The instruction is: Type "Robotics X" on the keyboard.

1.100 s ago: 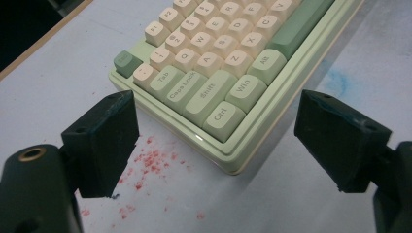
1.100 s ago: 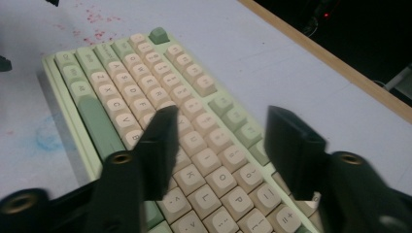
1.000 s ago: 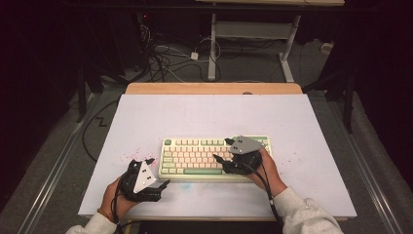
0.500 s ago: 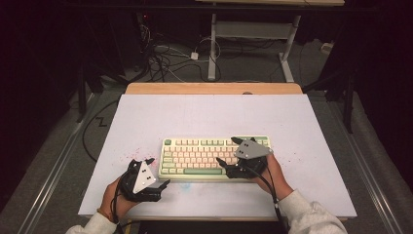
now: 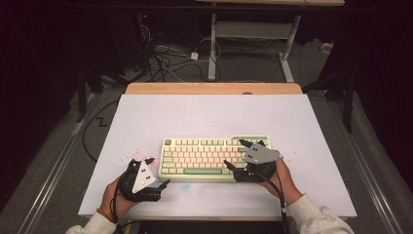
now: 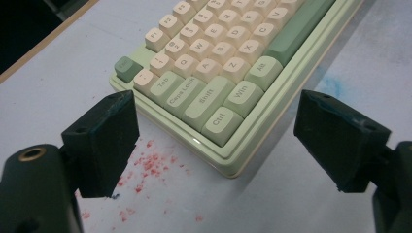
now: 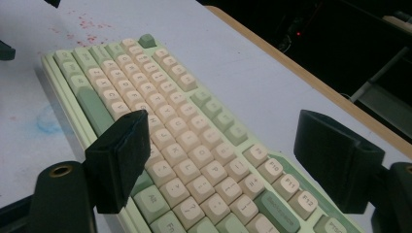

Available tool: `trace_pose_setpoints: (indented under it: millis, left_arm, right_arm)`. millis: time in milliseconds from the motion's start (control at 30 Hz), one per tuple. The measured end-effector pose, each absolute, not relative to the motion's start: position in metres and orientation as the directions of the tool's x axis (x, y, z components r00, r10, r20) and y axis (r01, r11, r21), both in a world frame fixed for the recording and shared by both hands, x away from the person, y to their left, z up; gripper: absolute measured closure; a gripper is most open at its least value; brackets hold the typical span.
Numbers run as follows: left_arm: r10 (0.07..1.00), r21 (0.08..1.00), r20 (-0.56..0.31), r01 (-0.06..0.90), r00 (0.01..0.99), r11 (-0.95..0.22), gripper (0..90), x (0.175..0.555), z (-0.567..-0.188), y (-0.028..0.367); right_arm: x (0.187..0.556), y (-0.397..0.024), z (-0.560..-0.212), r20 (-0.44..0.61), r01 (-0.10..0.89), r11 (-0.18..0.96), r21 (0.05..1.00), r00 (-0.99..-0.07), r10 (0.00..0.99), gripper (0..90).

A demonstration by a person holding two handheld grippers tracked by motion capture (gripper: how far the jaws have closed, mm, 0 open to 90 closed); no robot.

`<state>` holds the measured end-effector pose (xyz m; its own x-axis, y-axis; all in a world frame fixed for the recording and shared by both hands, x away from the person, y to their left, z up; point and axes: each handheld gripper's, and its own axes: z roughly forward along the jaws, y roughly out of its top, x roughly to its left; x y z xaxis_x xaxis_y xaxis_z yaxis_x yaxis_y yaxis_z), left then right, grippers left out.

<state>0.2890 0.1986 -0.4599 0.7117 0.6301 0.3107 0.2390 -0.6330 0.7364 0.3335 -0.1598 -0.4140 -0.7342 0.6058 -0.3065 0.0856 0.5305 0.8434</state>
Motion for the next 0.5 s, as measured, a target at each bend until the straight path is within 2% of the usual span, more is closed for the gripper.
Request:
trace_pose_setpoints:
  millis: [267, 400, 500]
  left_arm:
    - [0.631, 0.746, 0.302, 0.235, 0.714, -0.623, 16.1, 0.288, -0.458, 0.198]
    - [0.624, 0.775, 0.255, 0.23, 0.738, -0.588, 15.9, 0.289, -0.457, 0.2]
    - [0.629, 0.783, 0.253, 0.227, 0.735, -0.579, 15.9, 0.289, -0.456, 0.199]
  right_arm:
    - [0.327, -0.177, -0.414, -0.31, 0.096, 0.526, 0.845, -0.713, 0.628, 22.3]
    - [0.325, -0.185, -0.416, -0.315, 0.104, 0.53, 0.842, -0.703, 0.638, 22.3]
    - [0.322, -0.192, -0.416, -0.325, 0.104, 0.534, 0.839, -0.692, 0.645, 22.3]
